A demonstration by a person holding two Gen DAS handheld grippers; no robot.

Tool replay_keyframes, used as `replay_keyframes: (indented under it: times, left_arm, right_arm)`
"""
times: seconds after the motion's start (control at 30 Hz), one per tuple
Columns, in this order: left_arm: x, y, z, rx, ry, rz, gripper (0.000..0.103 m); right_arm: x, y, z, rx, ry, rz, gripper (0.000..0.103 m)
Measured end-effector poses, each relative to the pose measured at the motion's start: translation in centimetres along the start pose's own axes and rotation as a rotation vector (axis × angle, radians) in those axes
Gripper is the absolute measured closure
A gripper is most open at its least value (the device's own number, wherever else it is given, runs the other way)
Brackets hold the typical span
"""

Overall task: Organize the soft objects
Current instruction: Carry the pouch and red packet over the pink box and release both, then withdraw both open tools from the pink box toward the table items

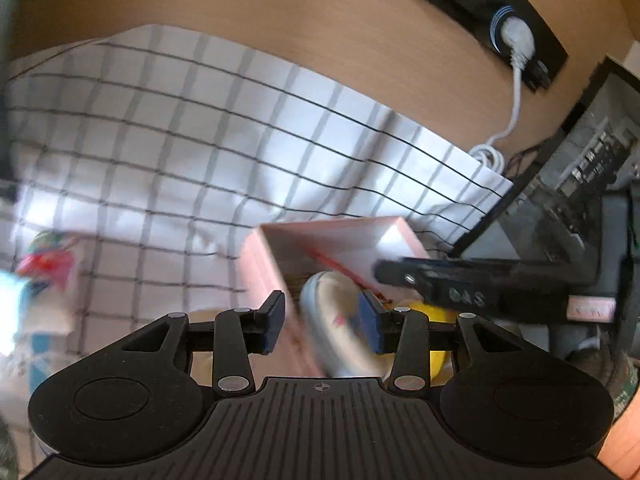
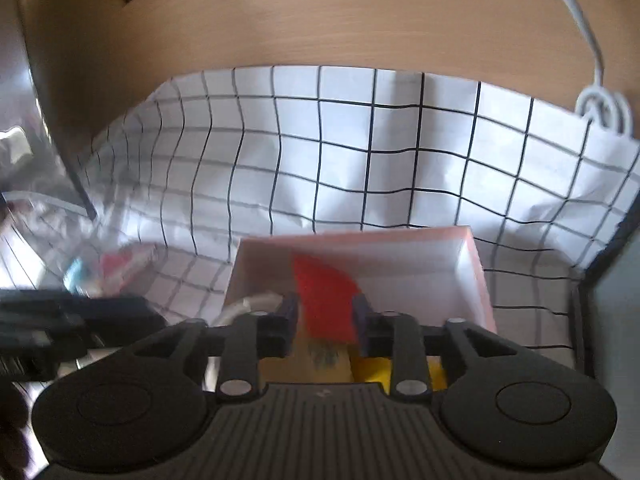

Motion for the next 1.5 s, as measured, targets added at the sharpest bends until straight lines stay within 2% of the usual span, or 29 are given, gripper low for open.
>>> replay_keyframes:
  times: [0.03, 0.1, 0.2, 0.3, 0.4, 0.6, 0.7, 0.83, 0.9, 0.97, 1.1, 1.3, 1.4, 1.5]
  left_arm:
    - [0.7, 0.0, 0.8, -0.012, -0.005, 0.014, 0.058]
    - [2.1, 0.0, 2.9, -0.043, -0.010, 0.043, 0.058]
    - [4.4, -0.1, 6.5, -0.101, -0.030, 0.073, 0.058]
    - [7.2, 0.4, 9.8, -0.143, -0.064, 0.104, 0.058]
    - [10.4, 0.8, 13.4, -0.184, -0.115, 0.146, 0.058]
    - [16.6, -0.4, 22.5, -0.299, -0.229, 0.171, 0.058]
    - [19.2, -1.7, 26.8, -0.340, -0.302, 0.156, 0.058]
    - [21.6, -3.8, 31.5, -0.368, -0.373, 0.133, 0.058]
    - [22.1, -5.1, 33.7, -0.382, -0.418, 0.086, 0.058]
    - [22.2, -6.4, 35.2, -0.383, -0.441, 0.036, 0.058]
    - [22.9, -6.6, 33.4, -0.301, -0.405, 0.046, 0.058]
    - [24.7, -2.7, 24.5, -0.097, -0.271, 0.187, 0.058]
    - [25.2, -1.3, 20.9, -0.057, -0.222, 0.217, 0.058]
    - [25.7, -0.8, 17.0, -0.036, -0.159, 0.264, 0.058]
  right_arm:
    - [0.4, 0.2, 0.5, -0.008, 0.022, 0.013, 0.054]
    - [1.1, 0.5, 2.0, -0.026, 0.056, 0.022, 0.041]
    - [2.0, 0.0, 4.8, -0.058, 0.072, 0.016, 0.038]
    - [4.2, -1.5, 7.2, -0.097, 0.071, 0.027, 0.027]
    - [7.8, -3.6, 8.8, -0.137, 0.083, 0.056, 0.026]
    - [18.3, -8.5, 11.4, -0.241, -0.002, 0.170, 0.022]
    - [23.6, -11.3, 13.2, -0.333, -0.002, 0.238, 0.020]
    - [29.0, -15.3, 16.3, -0.425, -0.039, 0.273, 0.008]
    - [30.4, -17.1, 17.5, -0.449, -0.056, 0.263, 0.001]
    - [31.1, -18.3, 18.0, -0.449, -0.079, 0.250, 0.000]
    - [32.2, -17.0, 15.3, -0.323, -0.188, 0.345, 0.000]
    - [31.0, -12.7, 8.2, -0.133, -0.171, 0.480, 0.000]
    - [30.3, -11.5, 5.9, -0.081, -0.172, 0.486, 0.000]
    - [29.5, -10.4, 3.0, -0.035, -0.193, 0.437, 0.000]
Point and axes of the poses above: each gripper's, at about its wrist camera, not at the fingertips, and z roughly against the way its jaws point, x to its left, y to its underside, the point moved 8 cm from there along -z, roughly the way its jaws point, and after that the axes turned 5 degrees about z, right-handed, at the moved point
